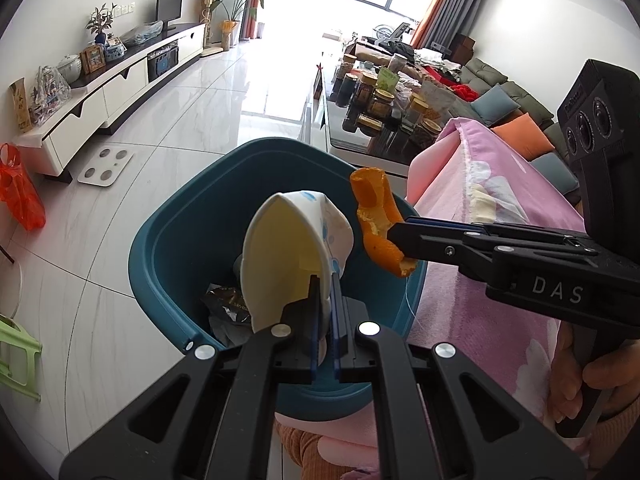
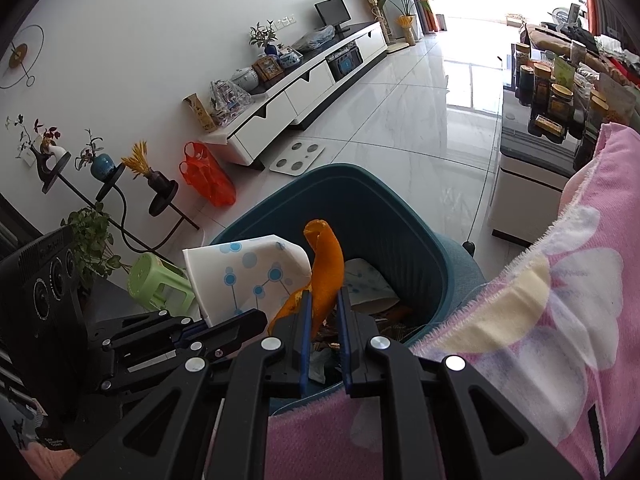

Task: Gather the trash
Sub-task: 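Open both tools to drop the cup and peel into the wastebasket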

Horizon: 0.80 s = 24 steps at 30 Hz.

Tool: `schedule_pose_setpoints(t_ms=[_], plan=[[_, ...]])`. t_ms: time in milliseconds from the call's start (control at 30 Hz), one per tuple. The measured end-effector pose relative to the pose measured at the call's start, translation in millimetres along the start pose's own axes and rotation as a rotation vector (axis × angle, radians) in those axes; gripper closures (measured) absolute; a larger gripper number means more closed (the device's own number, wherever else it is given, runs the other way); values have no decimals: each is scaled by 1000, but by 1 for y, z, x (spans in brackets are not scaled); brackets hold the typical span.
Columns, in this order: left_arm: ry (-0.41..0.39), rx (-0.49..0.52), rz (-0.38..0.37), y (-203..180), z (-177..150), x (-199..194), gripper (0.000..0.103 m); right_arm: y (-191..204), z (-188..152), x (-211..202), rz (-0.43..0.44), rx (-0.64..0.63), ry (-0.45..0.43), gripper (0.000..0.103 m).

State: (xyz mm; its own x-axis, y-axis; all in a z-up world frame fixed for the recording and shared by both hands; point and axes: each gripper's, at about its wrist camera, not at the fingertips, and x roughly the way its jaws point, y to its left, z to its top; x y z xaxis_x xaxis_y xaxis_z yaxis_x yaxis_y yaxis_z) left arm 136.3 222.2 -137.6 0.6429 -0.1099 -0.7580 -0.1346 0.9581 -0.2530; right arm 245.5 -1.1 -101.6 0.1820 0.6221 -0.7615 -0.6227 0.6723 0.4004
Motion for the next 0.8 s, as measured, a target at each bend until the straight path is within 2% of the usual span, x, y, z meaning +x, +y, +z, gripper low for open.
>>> schedule_pose_setpoints(t_ms=[600,767,800], plan=[[40,-32,1,7,-4,20,97,2,3,9,-11,10,18,90],[10,-38,23,10,-5,9,75,-4,0,2,9,24,-4,89],[2,-38,30,11,-6,5,73,-5,-1,0,12,27,-15,84]])
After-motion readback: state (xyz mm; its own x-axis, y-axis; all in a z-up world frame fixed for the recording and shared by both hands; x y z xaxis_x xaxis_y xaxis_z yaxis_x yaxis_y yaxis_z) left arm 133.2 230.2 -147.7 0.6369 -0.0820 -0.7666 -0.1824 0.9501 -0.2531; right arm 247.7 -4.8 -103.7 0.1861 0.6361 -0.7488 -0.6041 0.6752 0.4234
